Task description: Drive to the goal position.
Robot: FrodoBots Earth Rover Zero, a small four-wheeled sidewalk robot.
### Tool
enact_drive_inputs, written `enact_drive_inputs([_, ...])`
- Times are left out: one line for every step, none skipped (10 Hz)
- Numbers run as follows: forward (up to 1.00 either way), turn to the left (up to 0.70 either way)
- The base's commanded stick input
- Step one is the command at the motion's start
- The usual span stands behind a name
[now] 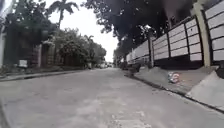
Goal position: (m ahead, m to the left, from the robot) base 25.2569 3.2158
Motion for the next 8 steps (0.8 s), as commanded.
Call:
enact_drive_inputs([0.70,-0.06])
enact_drive_inputs([0.70,0.00])
enact_drive_inputs([0.70,0.00])
enact_drive_inputs([0.70,0.00])
enact_drive_inputs([0.70,0.00])
enact_drive_inputs([0.70,0.00])
enact_drive_inputs([0.70,0.00])
enact_drive_inputs([0.70,0.00])
